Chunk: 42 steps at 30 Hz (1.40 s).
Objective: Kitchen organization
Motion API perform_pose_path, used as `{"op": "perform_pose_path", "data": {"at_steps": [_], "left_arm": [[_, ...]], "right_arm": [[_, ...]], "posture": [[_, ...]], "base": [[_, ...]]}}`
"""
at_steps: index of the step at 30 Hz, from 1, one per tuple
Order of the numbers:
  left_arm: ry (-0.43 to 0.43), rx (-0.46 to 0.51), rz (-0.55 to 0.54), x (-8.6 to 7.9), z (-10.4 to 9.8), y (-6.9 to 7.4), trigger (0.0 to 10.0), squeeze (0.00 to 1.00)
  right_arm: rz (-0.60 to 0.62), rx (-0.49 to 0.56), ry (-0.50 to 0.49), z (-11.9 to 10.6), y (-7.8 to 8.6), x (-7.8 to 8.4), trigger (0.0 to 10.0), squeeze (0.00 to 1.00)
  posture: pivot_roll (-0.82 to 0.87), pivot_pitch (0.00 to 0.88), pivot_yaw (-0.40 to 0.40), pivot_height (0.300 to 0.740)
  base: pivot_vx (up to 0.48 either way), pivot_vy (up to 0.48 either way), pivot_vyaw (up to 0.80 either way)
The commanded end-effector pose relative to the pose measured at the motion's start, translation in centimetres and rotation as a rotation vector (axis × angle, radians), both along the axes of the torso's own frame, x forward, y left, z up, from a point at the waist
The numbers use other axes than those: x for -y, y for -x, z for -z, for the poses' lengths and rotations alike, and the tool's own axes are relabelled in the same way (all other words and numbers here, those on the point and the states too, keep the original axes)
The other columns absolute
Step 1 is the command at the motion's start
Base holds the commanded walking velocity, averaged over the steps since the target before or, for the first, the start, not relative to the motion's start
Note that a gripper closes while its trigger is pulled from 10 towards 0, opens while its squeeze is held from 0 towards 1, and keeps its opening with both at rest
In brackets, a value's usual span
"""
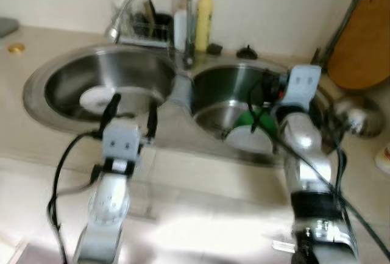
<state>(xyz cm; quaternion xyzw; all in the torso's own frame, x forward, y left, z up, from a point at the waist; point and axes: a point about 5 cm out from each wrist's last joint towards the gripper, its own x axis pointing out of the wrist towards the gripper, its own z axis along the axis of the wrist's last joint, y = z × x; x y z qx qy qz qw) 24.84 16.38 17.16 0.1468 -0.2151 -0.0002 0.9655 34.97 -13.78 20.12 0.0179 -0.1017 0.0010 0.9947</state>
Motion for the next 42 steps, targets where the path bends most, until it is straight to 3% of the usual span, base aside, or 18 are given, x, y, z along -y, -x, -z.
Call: {"op": "perform_pose_path", "data": {"at_steps": [1, 15, 42], "left_arm": [[0.003, 0.008, 0.022, 0.6, -0.1, 0.1, 10.0, 0.00], [0.015, 0.002, 0.032, 0.6, -0.1, 0.1, 10.0, 0.00], [0.021, -0.007, 0.040, 0.8, 0.1, 0.1, 10.0, 0.00]], "right_arm": [[0.027, 0.014, -0.007, -0.6, 0.0, 0.8, 10.0, 0.00], [0.083, 0.024, -0.024, -0.8, 0.2, 1.8, 10.0, 0.00], [0.089, 0.014, -0.023, -0.6, 0.2, 1.7, 10.0, 0.00]], "posture": [[0.16, 0.000, -0.075, 0.740], [0.15, 0.000, -0.072, 0.740], [0.15, 0.000, -0.072, 0.740]], "base": [[0.000, 0.000, 0.00], [0.000, 0.000, 0.00], [-0.018, 0.000, 0.00]]}}
